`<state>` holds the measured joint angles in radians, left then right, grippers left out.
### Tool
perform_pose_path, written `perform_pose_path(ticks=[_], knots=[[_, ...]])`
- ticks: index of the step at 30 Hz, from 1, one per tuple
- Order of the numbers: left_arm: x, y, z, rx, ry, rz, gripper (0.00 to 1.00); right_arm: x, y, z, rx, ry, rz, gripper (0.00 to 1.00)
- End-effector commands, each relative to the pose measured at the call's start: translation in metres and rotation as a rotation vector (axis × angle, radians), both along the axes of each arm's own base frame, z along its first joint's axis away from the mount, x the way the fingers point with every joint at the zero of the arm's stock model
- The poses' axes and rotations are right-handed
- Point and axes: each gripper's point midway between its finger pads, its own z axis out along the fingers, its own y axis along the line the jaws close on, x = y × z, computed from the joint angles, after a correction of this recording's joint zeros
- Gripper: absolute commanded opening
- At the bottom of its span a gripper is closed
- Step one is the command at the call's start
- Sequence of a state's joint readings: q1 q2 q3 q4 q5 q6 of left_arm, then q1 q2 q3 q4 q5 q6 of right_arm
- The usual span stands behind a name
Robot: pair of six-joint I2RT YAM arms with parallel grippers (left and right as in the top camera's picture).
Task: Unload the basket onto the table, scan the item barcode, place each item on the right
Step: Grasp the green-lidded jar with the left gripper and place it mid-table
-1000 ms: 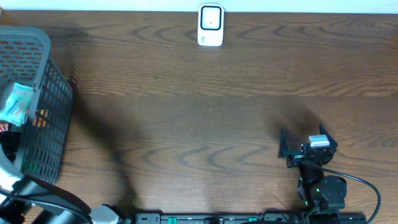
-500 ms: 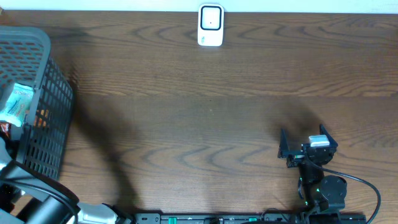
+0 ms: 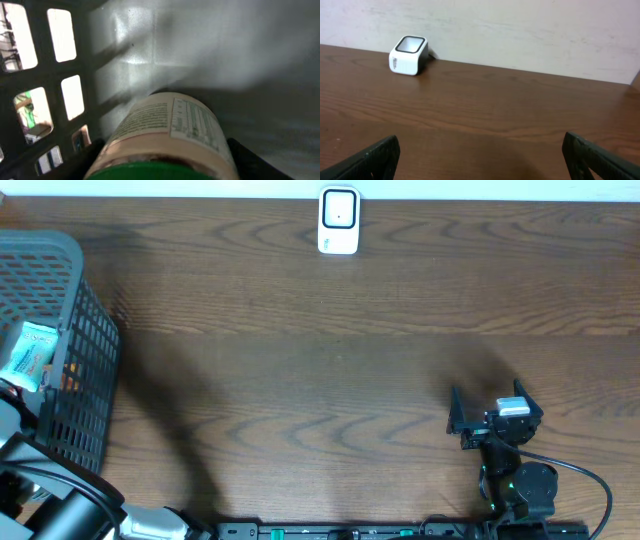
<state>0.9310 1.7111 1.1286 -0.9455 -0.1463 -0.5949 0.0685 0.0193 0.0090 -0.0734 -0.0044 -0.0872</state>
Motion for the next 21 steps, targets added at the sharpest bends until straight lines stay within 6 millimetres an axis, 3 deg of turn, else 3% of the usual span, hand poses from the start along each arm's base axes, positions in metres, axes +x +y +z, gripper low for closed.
perform_pose_path(ticks=[1,3,7,10,11,12,14,17,19,21], knots=[[0.015,0.017,0.026,0.024,-0.034,0.005,0.60,0.000,-0.002,-0.002,0.011,0.004,-0.010,0.99],[0.024,0.029,0.053,0.058,-0.059,0.004,0.59,0.000,-0.002,-0.002,0.011,0.004,-0.009,0.99],[0.047,0.054,0.133,0.164,-0.166,-0.002,0.60,0.000,-0.002,-0.002,0.011,0.004,-0.009,0.99],[0.064,0.063,0.199,0.258,-0.294,-0.012,0.60,0.000,-0.002,-0.002,0.011,0.004,-0.010,0.99],[0.075,0.062,0.235,0.297,-0.391,-0.026,0.60,0.000,-0.002,-0.002,0.011,0.004,-0.010,0.99],[0.082,0.058,0.254,0.307,-0.456,-0.039,0.60,0.000,-0.002,-0.002,0.011,0.004,-0.010,0.99],[0.104,0.039,0.295,0.294,-0.641,-0.094,0.60,0.000,-0.002,-0.002,0.011,0.004,-0.009,0.99],[0.144,-0.011,0.349,0.200,-0.951,-0.253,0.60,0.000,-0.002,-0.002,0.012,0.004,-0.009,0.99],[0.163,-0.049,0.369,0.119,-1.074,-0.362,0.60,0.000,-0.002,-0.002,0.011,0.004,-0.010,0.99],[0.177,-0.087,0.376,0.053,-1.109,-0.461,0.60,0.000,-0.002,-0.002,0.012,0.004,-0.010,0.99]])
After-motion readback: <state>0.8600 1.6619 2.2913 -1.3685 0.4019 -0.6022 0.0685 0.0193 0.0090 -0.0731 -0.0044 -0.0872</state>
